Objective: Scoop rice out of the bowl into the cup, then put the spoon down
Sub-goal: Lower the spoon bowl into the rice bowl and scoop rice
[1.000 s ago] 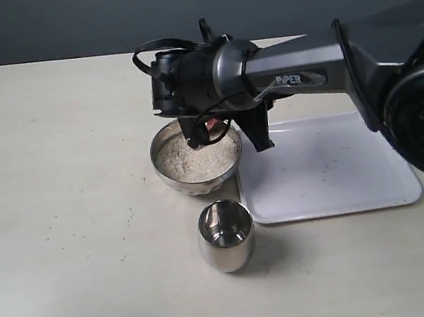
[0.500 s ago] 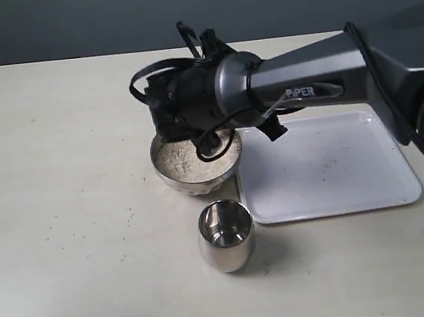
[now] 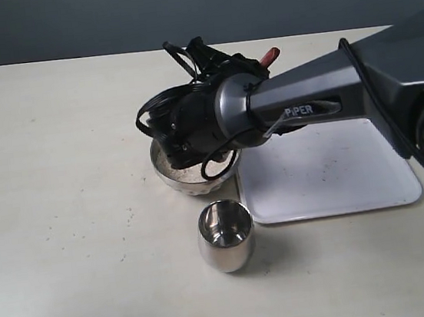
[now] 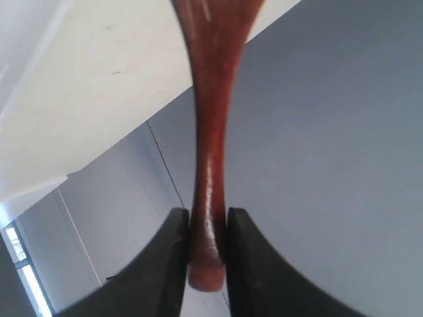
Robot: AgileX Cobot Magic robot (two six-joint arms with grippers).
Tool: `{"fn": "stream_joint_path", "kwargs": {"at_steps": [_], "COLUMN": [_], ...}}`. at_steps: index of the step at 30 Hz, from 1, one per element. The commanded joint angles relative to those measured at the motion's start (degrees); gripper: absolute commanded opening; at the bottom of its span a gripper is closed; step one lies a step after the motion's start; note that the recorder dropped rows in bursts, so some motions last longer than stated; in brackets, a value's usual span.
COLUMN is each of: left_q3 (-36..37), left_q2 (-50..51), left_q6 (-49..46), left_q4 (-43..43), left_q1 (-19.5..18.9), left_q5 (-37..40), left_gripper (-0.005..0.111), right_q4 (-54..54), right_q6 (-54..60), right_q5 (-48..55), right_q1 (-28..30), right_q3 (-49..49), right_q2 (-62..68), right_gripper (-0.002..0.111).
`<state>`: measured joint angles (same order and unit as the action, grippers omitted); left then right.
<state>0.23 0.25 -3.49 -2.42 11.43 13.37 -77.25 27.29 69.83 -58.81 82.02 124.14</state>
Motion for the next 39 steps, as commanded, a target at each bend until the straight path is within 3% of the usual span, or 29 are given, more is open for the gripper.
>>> {"fn": "stream_joint_path", "kwargs": {"at_steps": [1, 13, 28, 39], "left_q3": [-0.2, -0.2, -0.2, -0.2], "left_q2": [-0.3, -0.3, -0.3, -0.3], "left_q6": [0.4, 0.4, 0.4, 0.4], "left_q4": [0.0, 0.0, 0.0, 0.0], "left_q1": [0.2, 0.3, 0.3, 0.3], "left_q5": [-0.1, -0.1, -0.1, -0.1], "left_gripper": [0.001, 0.001, 0.001, 0.001], "right_q4": [-0.7, -2.7, 3.3, 20.5], "right_q6": [1.0, 1.2, 7.6, 21.0], "right_q5": [0.1, -1.3, -2.0, -2.2], "right_q1": [0.0, -0.6, -1.2, -1.2], "right_q3": [-0.2, -0.2, 0.9, 7.8], "right_q2": [-0.5, 4.3, 3.7, 3.7], "right_gripper": [0.0, 0.0, 0.0, 0.0]}}
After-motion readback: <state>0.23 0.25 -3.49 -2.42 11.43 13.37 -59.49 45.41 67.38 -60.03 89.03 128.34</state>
